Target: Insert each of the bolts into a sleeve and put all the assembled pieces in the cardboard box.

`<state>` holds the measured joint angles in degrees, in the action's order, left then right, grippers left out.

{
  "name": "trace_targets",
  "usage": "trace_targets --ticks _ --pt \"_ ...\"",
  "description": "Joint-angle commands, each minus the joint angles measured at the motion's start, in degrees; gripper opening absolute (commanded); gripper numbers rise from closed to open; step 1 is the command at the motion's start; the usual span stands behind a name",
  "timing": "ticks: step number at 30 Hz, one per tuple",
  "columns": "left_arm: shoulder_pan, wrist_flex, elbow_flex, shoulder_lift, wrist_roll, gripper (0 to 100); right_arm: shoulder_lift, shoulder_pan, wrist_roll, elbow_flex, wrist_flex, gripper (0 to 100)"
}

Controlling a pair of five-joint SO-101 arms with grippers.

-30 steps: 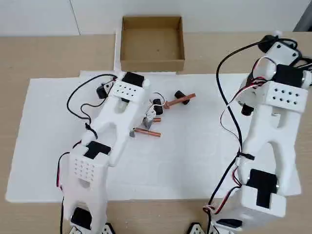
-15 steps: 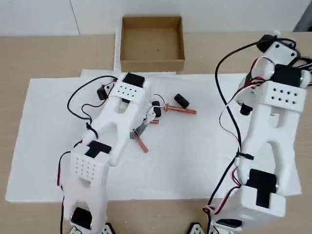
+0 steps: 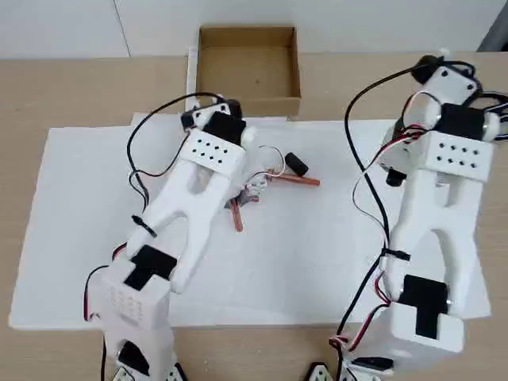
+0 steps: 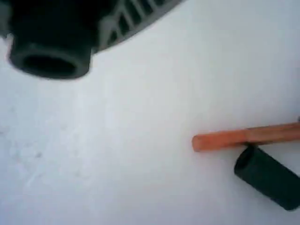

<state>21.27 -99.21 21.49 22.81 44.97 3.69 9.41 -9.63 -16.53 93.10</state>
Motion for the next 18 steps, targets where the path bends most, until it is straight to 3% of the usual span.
trace_targets --ticks 1,6,13,18 --pt "-1.23 -1.32 0.84 -7.91 -8.18 0 -3.56 -2.59 -0.35 -2.73 -0.48 0.4" --pt "-6.33 -1.14 1.63 -14.42 -23.03 1 -4.97 -6.55 -0.62 -2.73 -0.57 0.6" --pt "-8.79 -1.14 2.33 -20.75 -37.98 1 -23.25 -10.86 -0.53 -1.67 -3.21 0.8" --pt "-8.97 1.14 2.07 -21.1 -39.47 1 -33.98 -11.38 -0.35 9.67 -10.77 0.8"
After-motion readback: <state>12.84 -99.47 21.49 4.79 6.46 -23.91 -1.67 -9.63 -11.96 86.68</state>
